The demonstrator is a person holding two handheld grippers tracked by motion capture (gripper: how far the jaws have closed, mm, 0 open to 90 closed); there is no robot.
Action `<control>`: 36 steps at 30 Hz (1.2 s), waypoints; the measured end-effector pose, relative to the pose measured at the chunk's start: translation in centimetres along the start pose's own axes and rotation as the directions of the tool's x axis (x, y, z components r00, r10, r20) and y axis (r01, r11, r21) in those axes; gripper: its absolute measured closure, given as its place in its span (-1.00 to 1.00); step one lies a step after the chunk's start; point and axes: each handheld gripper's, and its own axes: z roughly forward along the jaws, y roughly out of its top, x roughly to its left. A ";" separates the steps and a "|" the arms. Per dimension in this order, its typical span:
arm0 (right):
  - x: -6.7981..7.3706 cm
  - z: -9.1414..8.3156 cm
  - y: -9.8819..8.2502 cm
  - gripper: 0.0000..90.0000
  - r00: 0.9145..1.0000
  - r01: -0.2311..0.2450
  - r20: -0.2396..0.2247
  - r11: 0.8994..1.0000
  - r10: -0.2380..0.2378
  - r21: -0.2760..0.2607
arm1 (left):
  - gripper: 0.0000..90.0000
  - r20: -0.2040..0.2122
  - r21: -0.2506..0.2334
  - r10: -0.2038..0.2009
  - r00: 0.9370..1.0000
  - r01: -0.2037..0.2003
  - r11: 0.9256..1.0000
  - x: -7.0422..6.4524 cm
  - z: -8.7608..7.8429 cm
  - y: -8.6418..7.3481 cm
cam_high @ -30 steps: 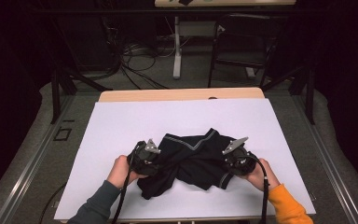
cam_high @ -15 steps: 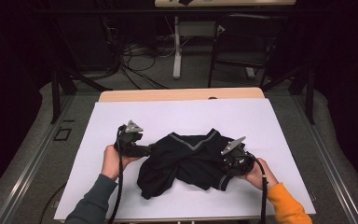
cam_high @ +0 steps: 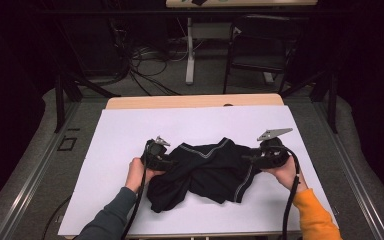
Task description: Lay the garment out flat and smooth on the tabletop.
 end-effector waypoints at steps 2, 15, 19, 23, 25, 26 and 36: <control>-0.7 1.5 0.0 0.07 0.998 -0.029 0.052 1.000 0.029 0.003 | 0.51 -0.008 -0.009 0.014 1.000 -0.014 1.000 -0.2 0.0 -0.1; 0.2 -0.1 0.4 0.97 0.998 0.016 0.065 0.999 -0.019 0.044 | 0.93 -0.081 -0.152 0.057 0.995 -0.068 0.986 -0.2 -6.3 -0.3; 1.1 -2.2 0.4 0.97 0.998 0.034 0.059 0.998 -0.037 0.048 | 0.91 -0.062 -0.122 0.096 0.993 -0.103 0.987 -1.1 -8.6 -0.7; 1.3 1.2 -1.7 0.93 0.997 0.060 0.032 0.984 -0.066 0.168 | 0.27 -0.065 0.093 0.114 0.991 -0.108 0.990 -0.3 -4.6 -1.3; 1.3 2.1 -2.0 0.93 0.998 0.062 0.018 0.977 -0.068 0.204 | 0.01 -0.067 0.087 0.097 0.993 -0.091 0.992 0.1 -4.6 -1.3; 1.3 2.8 -2.2 0.93 0.997 0.072 0.006 0.973 -0.075 0.220 | 0.01 -0.061 0.062 0.082 0.995 -0.078 0.995 0.4 -5.0 -1.2; 1.7 3.2 -1.9 0.90 0.993 0.114 -0.050 0.958 -0.104 0.262 | -0.20 0.018 -0.027 -0.080 0.997 0.080 0.996 2.7 -2.6 -0.1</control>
